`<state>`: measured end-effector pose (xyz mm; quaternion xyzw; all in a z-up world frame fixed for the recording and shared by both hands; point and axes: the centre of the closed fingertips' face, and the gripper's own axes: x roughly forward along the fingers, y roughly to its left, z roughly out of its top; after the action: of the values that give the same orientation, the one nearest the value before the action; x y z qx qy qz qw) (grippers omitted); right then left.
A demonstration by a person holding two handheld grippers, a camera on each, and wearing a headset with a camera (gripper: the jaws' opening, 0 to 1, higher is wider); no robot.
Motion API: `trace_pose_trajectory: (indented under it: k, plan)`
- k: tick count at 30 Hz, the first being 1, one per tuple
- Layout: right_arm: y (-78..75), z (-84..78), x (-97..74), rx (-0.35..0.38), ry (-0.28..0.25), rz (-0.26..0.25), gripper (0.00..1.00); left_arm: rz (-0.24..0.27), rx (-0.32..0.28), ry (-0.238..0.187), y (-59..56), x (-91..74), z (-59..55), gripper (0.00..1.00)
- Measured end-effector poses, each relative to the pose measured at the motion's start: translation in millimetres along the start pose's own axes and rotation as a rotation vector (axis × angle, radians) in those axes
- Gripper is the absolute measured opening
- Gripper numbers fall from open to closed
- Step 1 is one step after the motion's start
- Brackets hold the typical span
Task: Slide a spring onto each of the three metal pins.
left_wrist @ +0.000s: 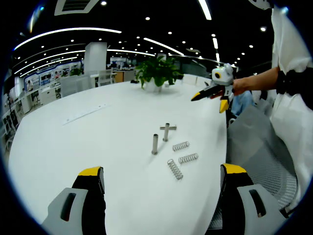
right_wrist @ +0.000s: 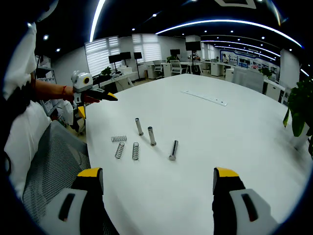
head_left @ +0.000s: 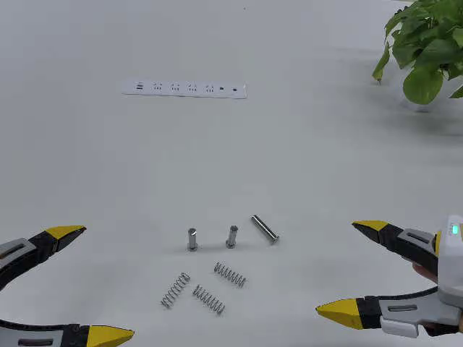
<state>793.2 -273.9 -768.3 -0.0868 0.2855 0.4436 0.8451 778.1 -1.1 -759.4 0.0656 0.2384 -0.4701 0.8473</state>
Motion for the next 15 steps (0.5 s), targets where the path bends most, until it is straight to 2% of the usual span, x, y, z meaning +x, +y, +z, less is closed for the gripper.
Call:
trace_pose_trajectory:
  k: [15]
  plan:
    - [-0.8, 0.4, -0.8, -0.003, 0.001, -0.002, 0.94, -0.004, 0.004, 0.005, -0.7, 1.1, 0.2, 1.0]
